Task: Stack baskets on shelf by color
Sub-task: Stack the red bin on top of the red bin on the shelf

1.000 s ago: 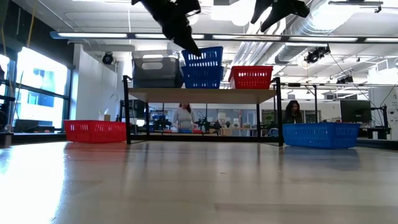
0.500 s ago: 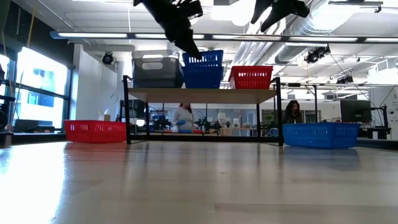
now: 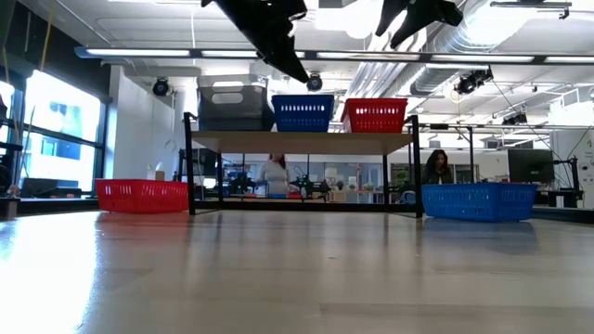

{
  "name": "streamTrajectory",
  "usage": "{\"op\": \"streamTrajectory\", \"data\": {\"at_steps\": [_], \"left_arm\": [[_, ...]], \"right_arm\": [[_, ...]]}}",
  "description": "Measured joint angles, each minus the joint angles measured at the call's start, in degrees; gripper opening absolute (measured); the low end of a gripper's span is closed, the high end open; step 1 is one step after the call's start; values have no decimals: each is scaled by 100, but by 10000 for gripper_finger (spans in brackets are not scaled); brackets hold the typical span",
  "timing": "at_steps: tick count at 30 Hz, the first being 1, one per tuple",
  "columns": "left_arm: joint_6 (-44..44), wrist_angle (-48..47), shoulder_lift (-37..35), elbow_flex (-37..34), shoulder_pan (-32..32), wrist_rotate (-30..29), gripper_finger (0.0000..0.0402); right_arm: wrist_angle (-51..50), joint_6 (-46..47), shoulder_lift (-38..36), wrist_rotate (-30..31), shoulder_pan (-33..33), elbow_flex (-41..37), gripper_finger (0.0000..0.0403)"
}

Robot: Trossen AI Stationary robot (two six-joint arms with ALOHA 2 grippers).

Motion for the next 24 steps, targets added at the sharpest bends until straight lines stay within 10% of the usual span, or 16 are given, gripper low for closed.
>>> {"op": "streamTrajectory", "data": {"at_steps": [24], "left_arm": [[-986,-2732,-360,1713,-398,-738,127]], "right_arm": [[-2088,662,-122,488,133,-24,147]]}}
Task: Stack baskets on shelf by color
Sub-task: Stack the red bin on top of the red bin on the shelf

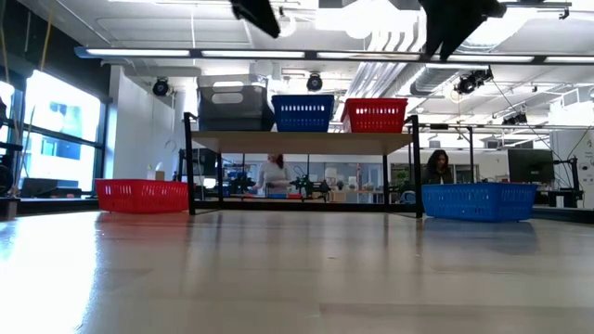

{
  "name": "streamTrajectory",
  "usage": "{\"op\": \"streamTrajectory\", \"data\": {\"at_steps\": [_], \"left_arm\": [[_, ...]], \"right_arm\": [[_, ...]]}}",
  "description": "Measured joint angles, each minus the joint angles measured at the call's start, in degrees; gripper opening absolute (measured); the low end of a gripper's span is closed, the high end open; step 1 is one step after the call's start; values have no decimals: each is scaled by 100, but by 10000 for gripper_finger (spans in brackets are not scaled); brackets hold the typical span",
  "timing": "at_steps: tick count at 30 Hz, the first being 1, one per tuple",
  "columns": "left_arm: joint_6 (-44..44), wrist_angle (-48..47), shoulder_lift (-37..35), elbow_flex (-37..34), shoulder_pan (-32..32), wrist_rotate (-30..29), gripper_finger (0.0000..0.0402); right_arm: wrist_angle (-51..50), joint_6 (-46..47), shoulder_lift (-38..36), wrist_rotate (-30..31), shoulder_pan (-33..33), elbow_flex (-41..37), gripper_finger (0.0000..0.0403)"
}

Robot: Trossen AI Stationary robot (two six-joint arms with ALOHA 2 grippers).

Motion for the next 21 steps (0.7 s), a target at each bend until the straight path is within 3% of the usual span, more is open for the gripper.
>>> {"op": "streamTrajectory", "data": {"at_steps": [11,21], "left_arm": [[-897,-868,-489,-113,-396,-281,126],[-2028,-819,-1547,-1733,-636,-917,126]], "right_arm": [[-772,601,-322,328,-2,0,145],[-784,694,-398,273,79,0,145]]}}
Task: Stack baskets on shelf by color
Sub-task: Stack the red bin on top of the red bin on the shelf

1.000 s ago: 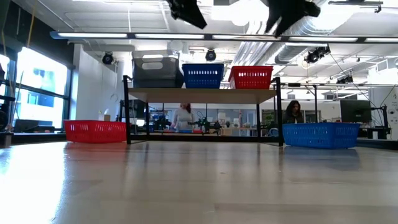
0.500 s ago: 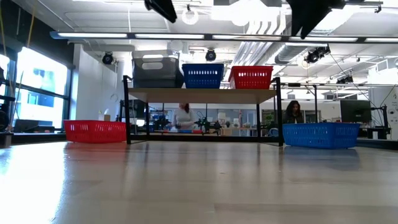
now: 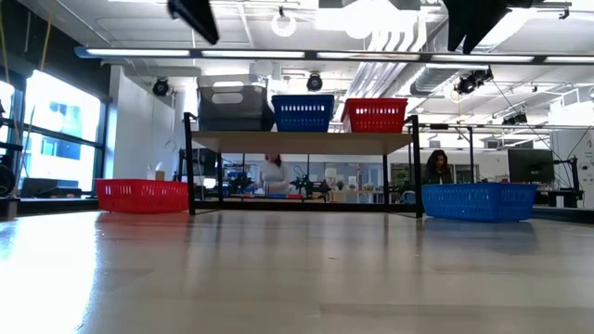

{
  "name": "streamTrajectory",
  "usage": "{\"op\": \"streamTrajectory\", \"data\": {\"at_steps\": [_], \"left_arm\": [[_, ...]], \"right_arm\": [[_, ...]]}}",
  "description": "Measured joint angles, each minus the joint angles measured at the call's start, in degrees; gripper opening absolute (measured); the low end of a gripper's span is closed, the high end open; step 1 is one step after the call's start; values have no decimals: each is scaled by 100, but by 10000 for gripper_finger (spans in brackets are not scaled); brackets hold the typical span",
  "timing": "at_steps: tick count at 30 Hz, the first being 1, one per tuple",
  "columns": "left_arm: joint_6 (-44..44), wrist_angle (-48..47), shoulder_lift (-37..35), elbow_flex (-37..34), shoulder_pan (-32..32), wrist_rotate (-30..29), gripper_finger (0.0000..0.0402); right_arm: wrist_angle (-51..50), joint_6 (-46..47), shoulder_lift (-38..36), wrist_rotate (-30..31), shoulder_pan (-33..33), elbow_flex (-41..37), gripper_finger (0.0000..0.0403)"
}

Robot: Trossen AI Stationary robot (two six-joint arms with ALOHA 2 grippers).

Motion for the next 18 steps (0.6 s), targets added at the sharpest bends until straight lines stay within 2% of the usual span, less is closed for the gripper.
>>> {"op": "streamTrajectory", "data": {"at_steps": [5,10,13,18], "left_arm": [[-535,7,-549,-597,2,-183,126],[-936,-21,-1015,-901,48,-848,126],[-1080,-20,-1272,-989,240,-1217,126],[-1138,-37,-1568,-1076,925,-1475,126]], "right_arm": [[0,1,0,-34,-7,0,145],[39,1,1,-51,-7,0,145],[50,1,2,-100,-7,0,145],[55,-33,2,-210,-7,0,145]]}}
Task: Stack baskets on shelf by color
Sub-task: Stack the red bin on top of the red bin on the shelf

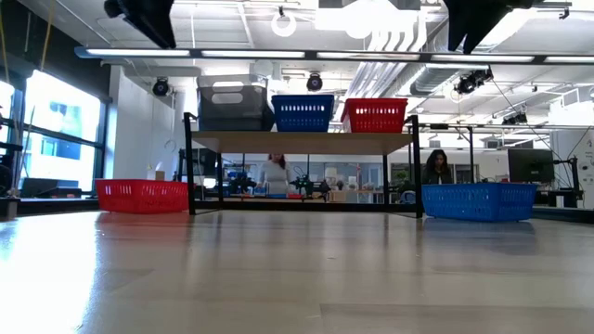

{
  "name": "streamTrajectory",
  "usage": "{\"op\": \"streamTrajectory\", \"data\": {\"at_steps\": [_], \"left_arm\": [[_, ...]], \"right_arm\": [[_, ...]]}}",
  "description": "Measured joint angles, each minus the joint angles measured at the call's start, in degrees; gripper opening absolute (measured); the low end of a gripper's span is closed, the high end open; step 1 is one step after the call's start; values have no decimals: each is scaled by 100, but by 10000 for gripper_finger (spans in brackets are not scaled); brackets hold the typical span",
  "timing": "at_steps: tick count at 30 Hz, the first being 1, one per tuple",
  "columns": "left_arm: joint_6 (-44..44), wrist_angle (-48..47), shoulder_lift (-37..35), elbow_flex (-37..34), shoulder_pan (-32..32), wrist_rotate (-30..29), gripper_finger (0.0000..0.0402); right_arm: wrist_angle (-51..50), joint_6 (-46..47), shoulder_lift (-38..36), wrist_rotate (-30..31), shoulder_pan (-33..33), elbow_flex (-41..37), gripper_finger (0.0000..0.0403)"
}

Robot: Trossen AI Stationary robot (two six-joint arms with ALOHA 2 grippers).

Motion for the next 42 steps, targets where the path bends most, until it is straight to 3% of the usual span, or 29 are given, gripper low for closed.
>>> {"op": "streamTrajectory", "data": {"at_steps": [6,12,20,26,32,42], "left_arm": [[6,-1,-49,-2,1267,-5,126],[57,29,181,-3,2478,436,126],[-585,98,386,-7,2335,167,126],[-1399,105,672,-2,2349,357,126],[-1535,643,1293,-2,2355,689,126],[-1219,1846,1761,29,3269,1425,126]], "right_arm": [[9,-12,0,1,0,0,145],[11,-32,0,-1,0,2,145],[52,-32,0,-4,-1,2,145],[107,-32,0,-3,-1,3,145],[106,-32,0,36,-1,3,145],[109,-76,0,65,0,3,145]]}}
